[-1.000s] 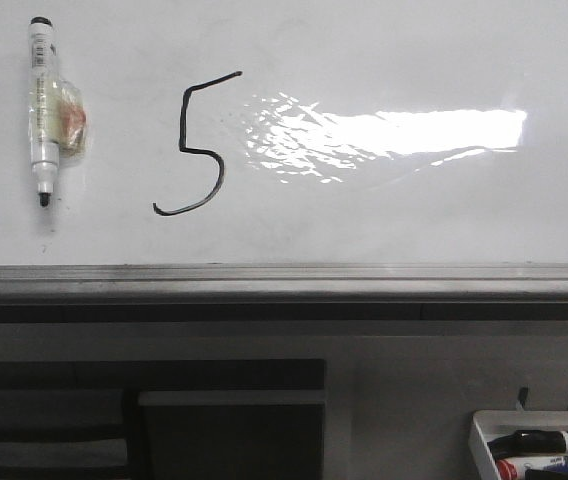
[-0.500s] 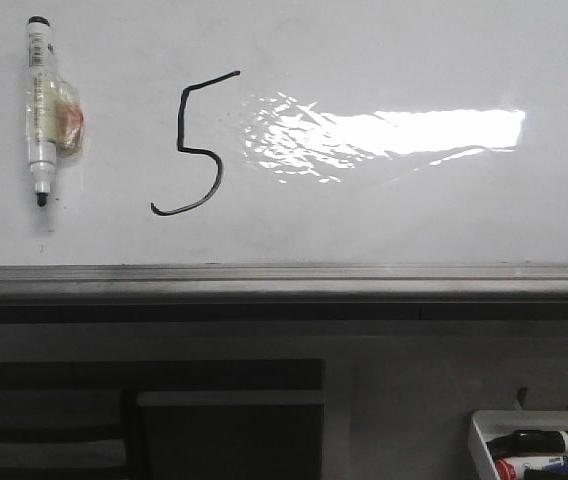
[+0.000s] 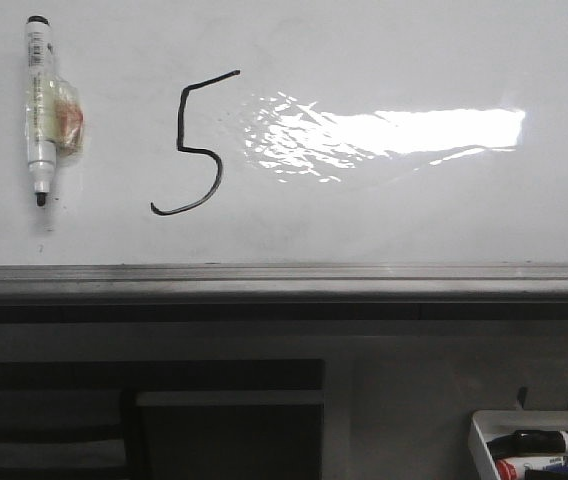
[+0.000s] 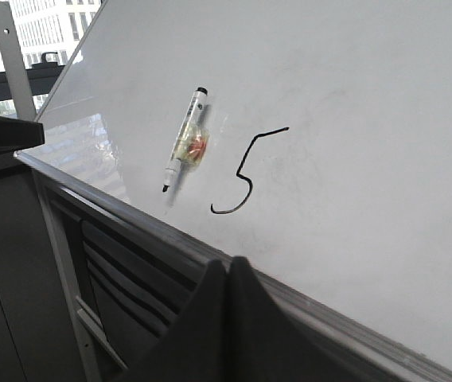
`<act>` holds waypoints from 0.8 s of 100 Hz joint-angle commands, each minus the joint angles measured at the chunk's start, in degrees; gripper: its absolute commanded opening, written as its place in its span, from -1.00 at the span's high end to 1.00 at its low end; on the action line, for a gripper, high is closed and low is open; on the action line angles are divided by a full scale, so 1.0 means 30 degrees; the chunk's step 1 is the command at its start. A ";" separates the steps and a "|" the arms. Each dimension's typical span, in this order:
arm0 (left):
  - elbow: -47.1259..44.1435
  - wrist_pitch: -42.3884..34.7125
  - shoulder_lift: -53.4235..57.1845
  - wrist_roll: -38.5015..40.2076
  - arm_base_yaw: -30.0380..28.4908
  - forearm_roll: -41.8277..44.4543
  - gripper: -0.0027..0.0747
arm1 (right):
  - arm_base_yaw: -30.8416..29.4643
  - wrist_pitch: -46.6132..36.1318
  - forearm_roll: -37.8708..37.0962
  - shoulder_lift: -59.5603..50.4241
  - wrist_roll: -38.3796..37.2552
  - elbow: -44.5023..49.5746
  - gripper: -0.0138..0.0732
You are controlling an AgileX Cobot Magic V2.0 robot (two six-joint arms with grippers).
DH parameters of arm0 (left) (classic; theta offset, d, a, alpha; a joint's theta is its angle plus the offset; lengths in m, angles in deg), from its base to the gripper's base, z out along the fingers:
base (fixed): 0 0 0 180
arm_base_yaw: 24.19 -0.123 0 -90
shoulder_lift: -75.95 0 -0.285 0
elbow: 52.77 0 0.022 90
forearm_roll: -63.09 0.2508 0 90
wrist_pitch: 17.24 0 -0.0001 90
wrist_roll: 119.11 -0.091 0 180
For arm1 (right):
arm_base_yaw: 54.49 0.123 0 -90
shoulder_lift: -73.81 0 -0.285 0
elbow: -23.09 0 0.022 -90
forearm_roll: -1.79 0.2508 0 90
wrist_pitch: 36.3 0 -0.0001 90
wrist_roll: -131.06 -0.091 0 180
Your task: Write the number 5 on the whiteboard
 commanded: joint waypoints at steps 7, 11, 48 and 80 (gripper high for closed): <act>0.0514 -0.1170 -0.0153 -0.0045 0.0026 -0.0550 0.98 | -0.0125 -0.1578 -0.0200 0.0137 0.0198 -0.0444 0.82; 0.0514 -0.1028 -0.0153 -0.0720 0.0026 -0.0550 0.98 | -0.0125 -0.1578 -0.0200 0.0137 0.0198 -0.0444 0.82; -0.0244 -0.0080 0.2560 -0.8068 -0.5735 -0.5240 0.98 | -0.0125 -0.1578 -0.0200 0.0137 0.0198 -0.0444 0.82; -0.2813 -0.0028 0.4244 -0.7899 -1.0262 -0.5650 0.98 | -0.0125 -0.1578 -0.0200 0.0137 0.0198 -0.0444 0.82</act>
